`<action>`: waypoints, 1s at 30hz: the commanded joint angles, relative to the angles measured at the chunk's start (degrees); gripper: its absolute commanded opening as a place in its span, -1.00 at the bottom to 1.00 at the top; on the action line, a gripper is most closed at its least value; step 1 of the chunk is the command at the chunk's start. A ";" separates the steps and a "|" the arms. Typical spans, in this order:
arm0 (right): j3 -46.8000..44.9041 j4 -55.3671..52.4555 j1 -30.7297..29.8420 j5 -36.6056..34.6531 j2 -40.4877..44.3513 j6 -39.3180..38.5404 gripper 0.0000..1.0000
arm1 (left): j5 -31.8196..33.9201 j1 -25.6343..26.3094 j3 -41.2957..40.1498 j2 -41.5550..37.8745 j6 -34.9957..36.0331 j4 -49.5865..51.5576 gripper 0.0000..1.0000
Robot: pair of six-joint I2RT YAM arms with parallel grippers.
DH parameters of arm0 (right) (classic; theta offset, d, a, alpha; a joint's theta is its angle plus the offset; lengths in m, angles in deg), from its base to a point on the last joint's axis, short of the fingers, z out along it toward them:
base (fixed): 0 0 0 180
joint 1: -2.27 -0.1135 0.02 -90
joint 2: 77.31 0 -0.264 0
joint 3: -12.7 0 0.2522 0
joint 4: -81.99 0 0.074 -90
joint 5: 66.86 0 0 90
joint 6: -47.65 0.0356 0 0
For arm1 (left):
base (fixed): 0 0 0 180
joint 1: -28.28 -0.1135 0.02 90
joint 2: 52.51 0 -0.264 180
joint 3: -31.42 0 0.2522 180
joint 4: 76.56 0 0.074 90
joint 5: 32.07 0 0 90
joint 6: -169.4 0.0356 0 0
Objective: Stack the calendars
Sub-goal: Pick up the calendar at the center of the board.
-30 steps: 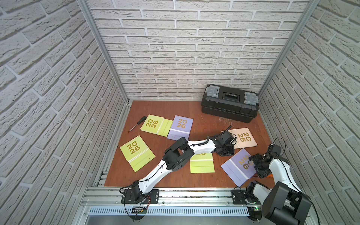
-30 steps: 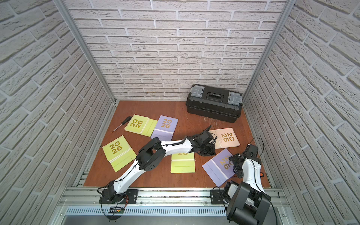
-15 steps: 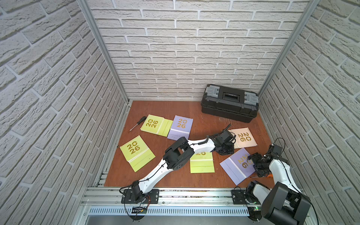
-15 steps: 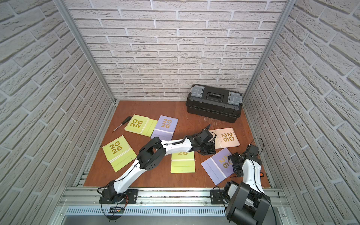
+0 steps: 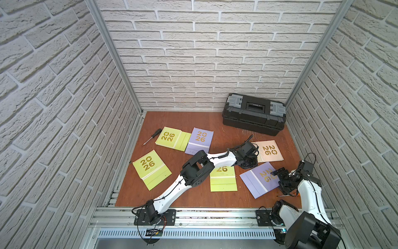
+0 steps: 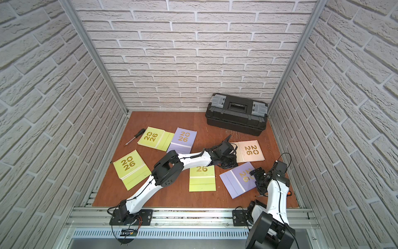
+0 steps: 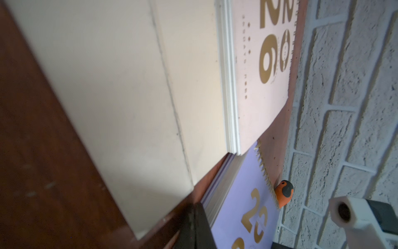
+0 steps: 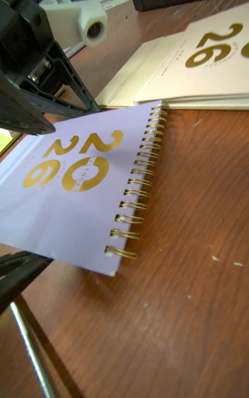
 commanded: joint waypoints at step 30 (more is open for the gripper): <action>5.36 -3.86 -0.46 5.49 4.10 -2.09 -0.69 | -1.19 -0.32 -2.49 -2.32 1.73 2.33 -1.00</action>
